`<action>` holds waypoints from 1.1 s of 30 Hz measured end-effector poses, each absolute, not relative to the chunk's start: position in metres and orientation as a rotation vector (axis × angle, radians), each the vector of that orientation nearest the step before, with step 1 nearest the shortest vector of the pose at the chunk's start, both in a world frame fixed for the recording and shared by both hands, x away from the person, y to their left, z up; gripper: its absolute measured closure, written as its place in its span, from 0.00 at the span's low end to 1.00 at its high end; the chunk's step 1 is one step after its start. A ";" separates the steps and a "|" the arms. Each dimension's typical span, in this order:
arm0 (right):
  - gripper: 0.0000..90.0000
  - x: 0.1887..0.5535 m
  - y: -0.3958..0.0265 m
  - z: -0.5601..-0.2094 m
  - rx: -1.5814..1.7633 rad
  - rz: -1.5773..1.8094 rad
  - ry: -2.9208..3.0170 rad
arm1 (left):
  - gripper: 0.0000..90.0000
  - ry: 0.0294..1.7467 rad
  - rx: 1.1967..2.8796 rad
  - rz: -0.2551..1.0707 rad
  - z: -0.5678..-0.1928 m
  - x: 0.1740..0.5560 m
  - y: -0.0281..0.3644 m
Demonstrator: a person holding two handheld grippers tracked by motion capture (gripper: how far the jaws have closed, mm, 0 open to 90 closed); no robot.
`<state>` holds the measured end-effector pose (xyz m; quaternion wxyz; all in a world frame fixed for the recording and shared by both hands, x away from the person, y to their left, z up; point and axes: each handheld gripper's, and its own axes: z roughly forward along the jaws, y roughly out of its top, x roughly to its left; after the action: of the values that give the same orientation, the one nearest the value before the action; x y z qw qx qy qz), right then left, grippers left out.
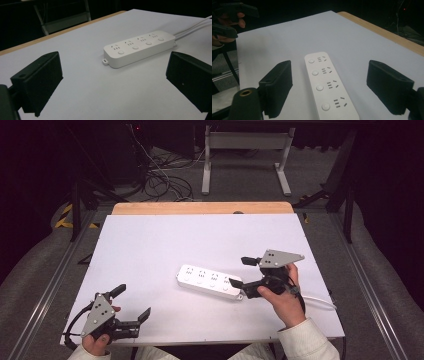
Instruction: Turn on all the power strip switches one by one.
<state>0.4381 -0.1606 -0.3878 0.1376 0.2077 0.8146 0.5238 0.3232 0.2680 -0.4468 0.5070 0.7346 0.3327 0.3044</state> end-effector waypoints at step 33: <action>0.12 0.403 -0.230 -0.471 0.746 1.419 2.337 | 0.01 0.912 1.784 0.707 -0.450 0.332 0.276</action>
<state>0.4034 -0.2304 -0.4706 0.1532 0.2601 0.8148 0.4949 0.3317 0.2756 -0.4501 0.4869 0.7334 0.3749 0.2906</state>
